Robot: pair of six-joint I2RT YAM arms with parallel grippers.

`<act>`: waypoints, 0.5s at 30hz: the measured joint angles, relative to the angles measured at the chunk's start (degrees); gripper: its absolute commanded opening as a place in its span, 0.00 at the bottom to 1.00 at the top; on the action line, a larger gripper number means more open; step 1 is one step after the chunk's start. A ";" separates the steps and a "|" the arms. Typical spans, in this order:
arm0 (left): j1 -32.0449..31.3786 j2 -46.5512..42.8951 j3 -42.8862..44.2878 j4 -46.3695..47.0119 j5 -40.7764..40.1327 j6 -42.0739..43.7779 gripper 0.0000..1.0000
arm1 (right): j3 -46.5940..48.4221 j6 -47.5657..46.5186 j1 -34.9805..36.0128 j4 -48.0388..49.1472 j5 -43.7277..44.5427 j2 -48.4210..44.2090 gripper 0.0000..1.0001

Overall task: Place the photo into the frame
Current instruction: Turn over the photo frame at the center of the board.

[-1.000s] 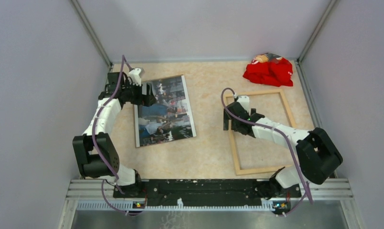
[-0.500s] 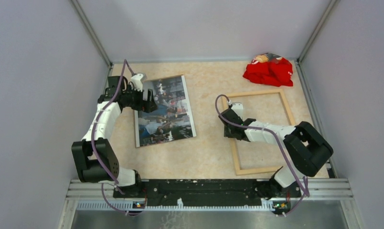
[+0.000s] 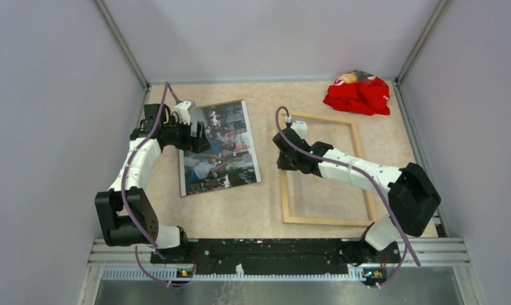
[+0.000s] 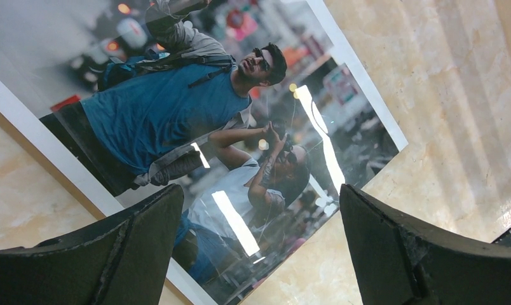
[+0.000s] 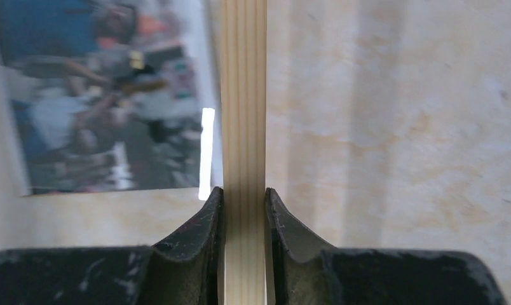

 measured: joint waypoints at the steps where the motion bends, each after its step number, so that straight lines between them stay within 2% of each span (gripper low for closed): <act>1: -0.02 0.00 -0.04 0.00 0.07 0.00 0.99 | 3.17 0.44 0.96 -0.33 -0.94 0.00 0.00; 6: -0.13 -0.09 -0.04 -0.26 0.81 -0.02 0.99 | 11.82 3.28 2.86 0.74 -6.45 -1.07 0.00; 15: -1.68 -1.68 -0.07 -1.20 2.12 0.02 0.99 | 15.15 13.25 2.69 4.92 -15.93 -5.14 0.00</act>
